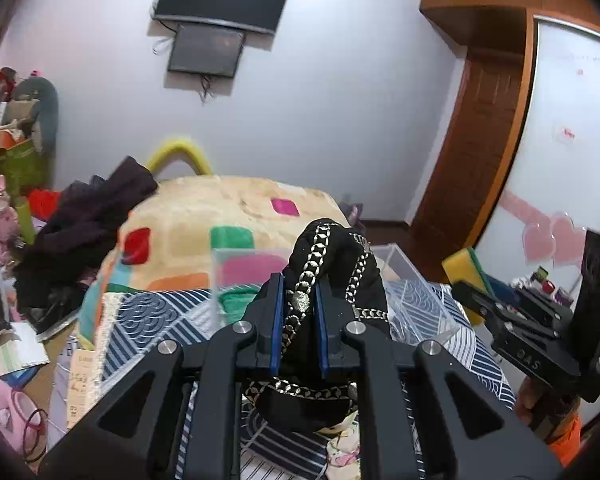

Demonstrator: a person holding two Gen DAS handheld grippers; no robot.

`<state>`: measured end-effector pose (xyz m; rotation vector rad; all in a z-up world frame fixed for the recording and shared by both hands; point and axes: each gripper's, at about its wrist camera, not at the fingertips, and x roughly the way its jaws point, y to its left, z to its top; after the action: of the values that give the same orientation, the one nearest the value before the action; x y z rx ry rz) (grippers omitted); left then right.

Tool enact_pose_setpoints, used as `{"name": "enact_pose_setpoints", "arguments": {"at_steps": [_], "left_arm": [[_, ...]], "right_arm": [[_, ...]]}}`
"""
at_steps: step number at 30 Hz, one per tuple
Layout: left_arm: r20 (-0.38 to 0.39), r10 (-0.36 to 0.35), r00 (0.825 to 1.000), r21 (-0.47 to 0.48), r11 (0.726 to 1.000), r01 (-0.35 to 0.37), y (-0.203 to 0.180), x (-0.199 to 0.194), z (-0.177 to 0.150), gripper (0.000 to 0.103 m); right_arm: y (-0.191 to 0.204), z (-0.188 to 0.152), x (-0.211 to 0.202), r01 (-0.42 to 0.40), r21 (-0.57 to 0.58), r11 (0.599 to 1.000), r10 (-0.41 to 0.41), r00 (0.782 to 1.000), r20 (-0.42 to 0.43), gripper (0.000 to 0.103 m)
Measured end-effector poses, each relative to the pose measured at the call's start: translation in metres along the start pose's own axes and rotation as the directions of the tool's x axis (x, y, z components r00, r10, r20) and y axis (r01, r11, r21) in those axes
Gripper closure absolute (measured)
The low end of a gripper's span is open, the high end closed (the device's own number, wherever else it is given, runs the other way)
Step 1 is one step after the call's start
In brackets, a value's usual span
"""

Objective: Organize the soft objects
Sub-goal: 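Put the black bag in the box with the left gripper while the right puts the sponge in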

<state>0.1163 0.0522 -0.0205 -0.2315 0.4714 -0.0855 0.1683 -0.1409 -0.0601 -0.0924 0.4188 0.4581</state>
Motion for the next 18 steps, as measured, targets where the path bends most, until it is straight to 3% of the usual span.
{"name": "enact_pose_setpoints", "arguments": {"at_steps": [8, 18], "left_arm": [[-0.084, 0.041, 0.996, 0.06, 0.998, -0.036, -0.013, 0.051, -0.012, 0.089], [-0.159, 0.086, 0.984, 0.044, 0.996, -0.08, 0.004, 0.095, -0.02, 0.089]], "right_arm": [[0.001, -0.007, 0.03, 0.002, -0.004, 1.0, -0.002, 0.997, -0.077, 0.066], [-0.001, -0.018, 0.047, 0.006, -0.011, 1.0, -0.008, 0.988, -0.152, 0.066]]}}
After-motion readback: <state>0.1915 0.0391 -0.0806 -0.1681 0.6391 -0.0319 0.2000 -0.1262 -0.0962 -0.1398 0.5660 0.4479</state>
